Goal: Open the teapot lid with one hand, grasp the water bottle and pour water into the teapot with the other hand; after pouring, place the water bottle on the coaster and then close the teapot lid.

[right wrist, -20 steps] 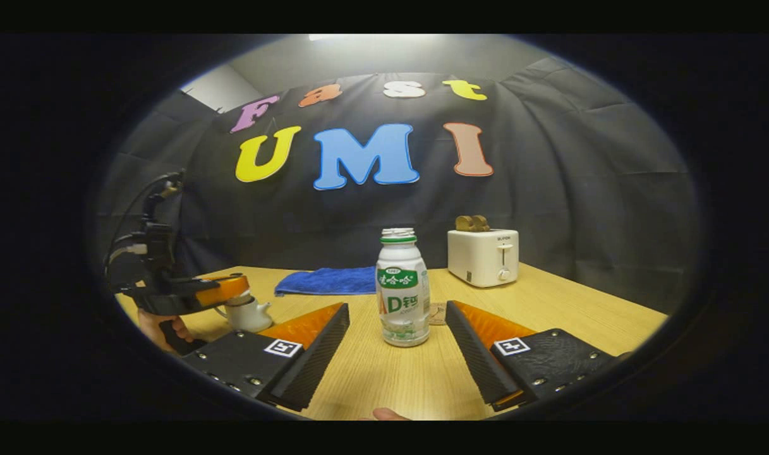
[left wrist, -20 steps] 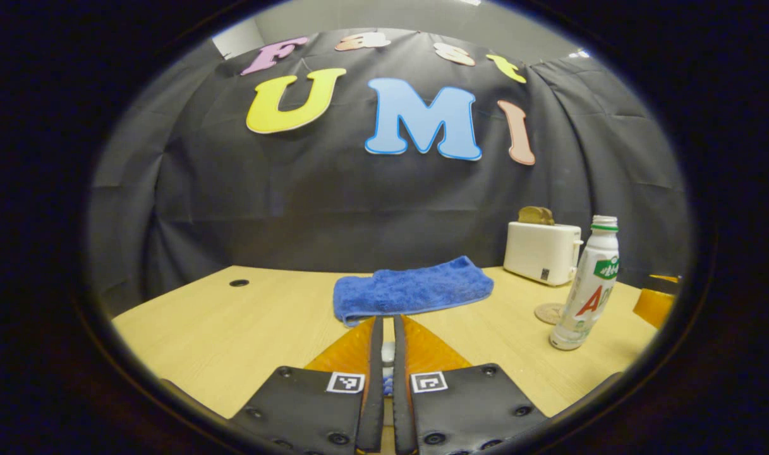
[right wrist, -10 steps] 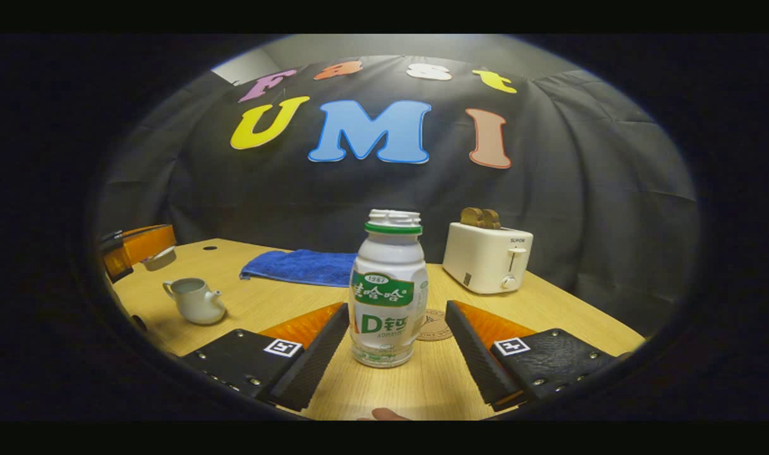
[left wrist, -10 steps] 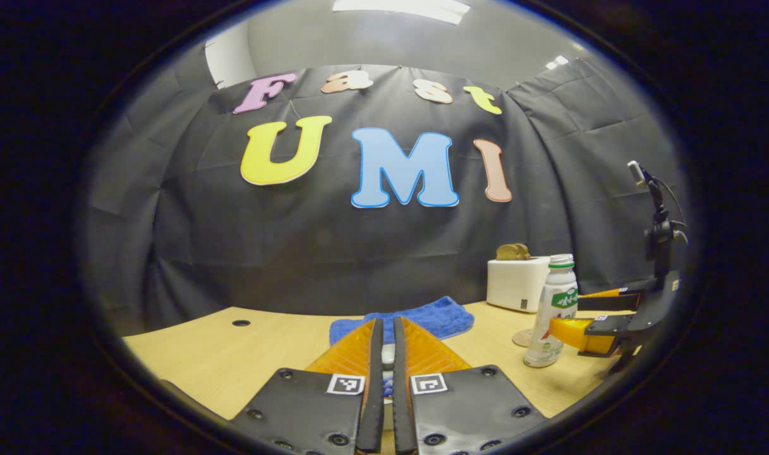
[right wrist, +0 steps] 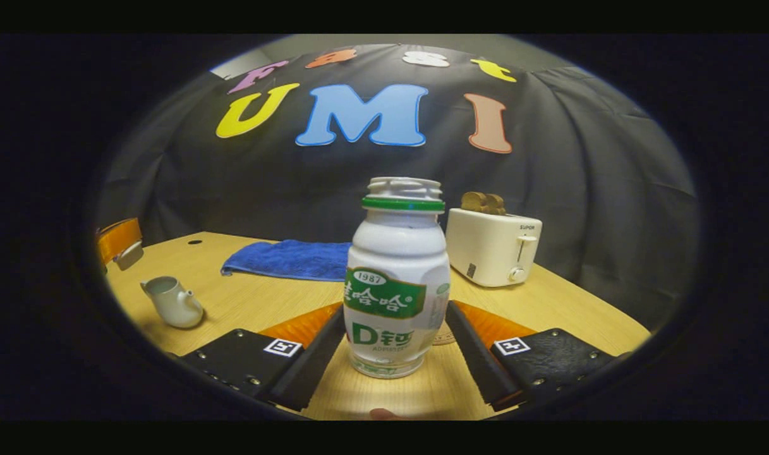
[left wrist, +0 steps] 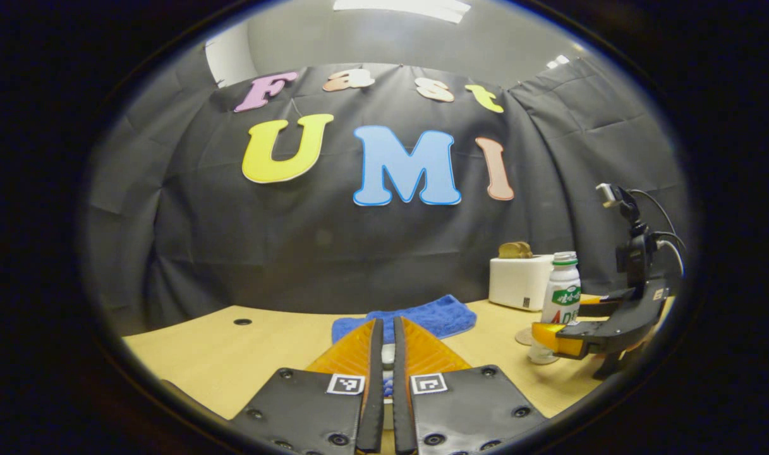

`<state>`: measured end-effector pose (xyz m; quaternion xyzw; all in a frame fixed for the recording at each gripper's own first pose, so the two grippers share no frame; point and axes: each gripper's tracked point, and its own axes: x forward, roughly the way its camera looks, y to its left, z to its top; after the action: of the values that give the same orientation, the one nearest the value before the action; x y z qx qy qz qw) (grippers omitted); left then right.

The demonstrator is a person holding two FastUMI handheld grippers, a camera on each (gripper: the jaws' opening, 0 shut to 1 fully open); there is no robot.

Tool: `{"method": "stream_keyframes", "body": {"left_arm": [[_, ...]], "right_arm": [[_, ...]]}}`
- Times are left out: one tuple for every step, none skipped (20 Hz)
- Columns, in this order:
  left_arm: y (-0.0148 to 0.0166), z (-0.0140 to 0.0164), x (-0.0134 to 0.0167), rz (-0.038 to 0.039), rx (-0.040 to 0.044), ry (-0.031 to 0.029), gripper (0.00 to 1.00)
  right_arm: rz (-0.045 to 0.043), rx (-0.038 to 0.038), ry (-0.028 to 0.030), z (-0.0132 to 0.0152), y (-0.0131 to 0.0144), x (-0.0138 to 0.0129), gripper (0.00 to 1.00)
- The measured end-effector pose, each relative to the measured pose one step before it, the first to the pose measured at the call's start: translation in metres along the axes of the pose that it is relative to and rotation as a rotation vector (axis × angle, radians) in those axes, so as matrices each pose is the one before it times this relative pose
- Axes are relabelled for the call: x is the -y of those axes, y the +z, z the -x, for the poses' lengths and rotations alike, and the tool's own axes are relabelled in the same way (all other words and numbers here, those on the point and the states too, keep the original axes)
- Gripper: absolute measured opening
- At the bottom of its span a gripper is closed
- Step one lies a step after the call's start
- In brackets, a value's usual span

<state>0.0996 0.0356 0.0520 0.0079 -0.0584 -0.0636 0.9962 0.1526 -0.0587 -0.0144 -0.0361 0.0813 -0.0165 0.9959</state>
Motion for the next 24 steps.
{"method": "stream_keyframes", "body": {"left_arm": [[0.00009, 0.00078, 0.00032, -0.00265, 0.00446, -0.00290, 0.17], [0.00202, 0.00069, 0.00155, -0.00199, 0.00544, -0.00442, 0.17], [0.00082, -0.00006, 0.00113, 0.00014, 0.00348, -0.00475, 0.17], [0.00040, 0.00090, 0.00097, 0.00198, 0.00260, -0.00210, 0.17], [0.00065, -0.00014, -0.00086, 0.00057, 0.00170, -0.00048, 0.17], [0.00125, -0.00031, -0.00188, 0.00062, 0.00334, 0.00177, 0.17], [0.00126, 0.00083, -0.00131, 0.00169, 0.00469, 0.00095, 0.17], [0.00420, 0.00135, -0.00049, 0.00461, 0.00740, -0.00036, 0.17], [0.00519, 0.00354, 0.00035, 0.00687, 0.01039, -0.00383, 0.17], [0.00845, 0.00662, 0.00086, 0.00539, 0.01595, -0.00255, 0.17], [0.00912, 0.00920, -0.00058, 0.00256, 0.01742, 0.00093, 0.17], [0.00395, 0.01122, 0.00118, 0.00328, 0.01034, -0.00542, 0.17], [0.00257, 0.01217, 0.00325, -0.00377, 0.00040, -0.01230, 0.17], [-0.00107, 0.01340, 0.00094, -0.00829, -0.00667, -0.00397, 0.17], [0.00003, 0.01473, 0.00140, -0.00893, -0.00755, -0.00233, 0.17], [0.00015, 0.01524, 0.00155, -0.00395, -0.00282, -0.00279, 0.13], [-0.00080, 0.01496, 0.00395, -0.00598, 0.00081, -0.00507, 0.13], [0.00169, 0.01124, 0.00034, -0.00808, 0.00171, -0.00240, 0.17], [0.00326, 0.01093, 0.00227, -0.01199, 0.00196, -0.00294, 0.17], [0.00068, 0.00876, 0.00082, -0.01232, 0.00176, -0.00176, 0.17], [0.00166, 0.00699, -0.00113, -0.00150, 0.00207, 0.00009, 0.17], [-0.00130, 0.00636, 0.00021, 0.00739, -0.00083, -0.00496, 0.17], [-0.00164, 0.00519, -0.00094, 0.01493, -0.00760, 0.00082, 0.13], [-0.00413, 0.00546, -0.00129, 0.01823, -0.01101, 0.00062, 0.13]], "right_arm": [[-0.01099, 0.00497, -0.00187, -0.00397, 0.00102, -0.00014, 0.95], [-0.01664, 0.00450, -0.00693, -0.00235, 0.00178, 0.00107, 0.95], [-0.01972, 0.00529, -0.00824, -0.00320, -0.00002, 0.00256, 0.95], [-0.01832, -0.00323, -0.00793, -0.00204, -0.00094, 0.00202, 0.95], [-0.00992, 0.00209, 0.00466, 0.00005, 0.00244, -0.00026, 0.94], [-0.00244, -0.00216, -0.00498, -0.00209, -0.00060, 0.00006, 0.69], [0.01023, 0.00037, -0.00174, -0.00204, -0.00027, 0.00194, 0.75], [0.01413, 0.00274, 0.00110, 0.00192, 0.00018, 0.00096, 0.75], [0.01491, 0.00492, 0.00107, 0.00328, 0.00030, 0.00057, 0.75], [0.02093, 0.00522, 0.00518, 0.00370, 0.00054, -0.00068, 0.60], [0.02481, -0.00119, 0.01607, 0.00286, -0.00075, -0.00385, 0.75], [0.01390, 0.00074, 0.02679, 0.00423, 0.00117, -0.00584, 0.74], [0.00644, 0.00009, 0.02708, 0.00194, 0.00050, -0.00644, 0.74], [0.00583, -0.00056, 0.02062, 0.00231, 0.00050, -0.00545, 0.74], [0.01384, -0.00152, 0.01414, 0.00179, -0.00031, -0.00574, 0.74], [0.02527, 0.00437, 0.00399, 0.00198, 0.00195, -0.00438, 0.74], [0.03421, 0.00975, -0.00155, 0.00214, 0.00262, -0.00350, 0.74], [0.04387, 0.01024, -0.00608, 0.00149, 0.00289, -0.00288, 0.74], [0.04895, 0.01443, -0.00430, 0.00256, 0.00335, -0.00407, 0.74], [0.04357, 0.00958, 0.00077, 0.00166, 0.00343, -0.00454, 0.73], [0.02944, 0.00713, 0.00190, 0.00060, 0.00183, -0.00438, 0.73], [0.01721, 0.00375, 0.00740, 0.00055, 0.00209, -0.00520, 0.73], [0.02117, -0.00211, 0.00123, -0.00086, 0.00122, -0.00480, 0.73], [0.02779, -0.00563, -0.00233, -0.00032, 0.00186, -0.00247, 0.73]]}}
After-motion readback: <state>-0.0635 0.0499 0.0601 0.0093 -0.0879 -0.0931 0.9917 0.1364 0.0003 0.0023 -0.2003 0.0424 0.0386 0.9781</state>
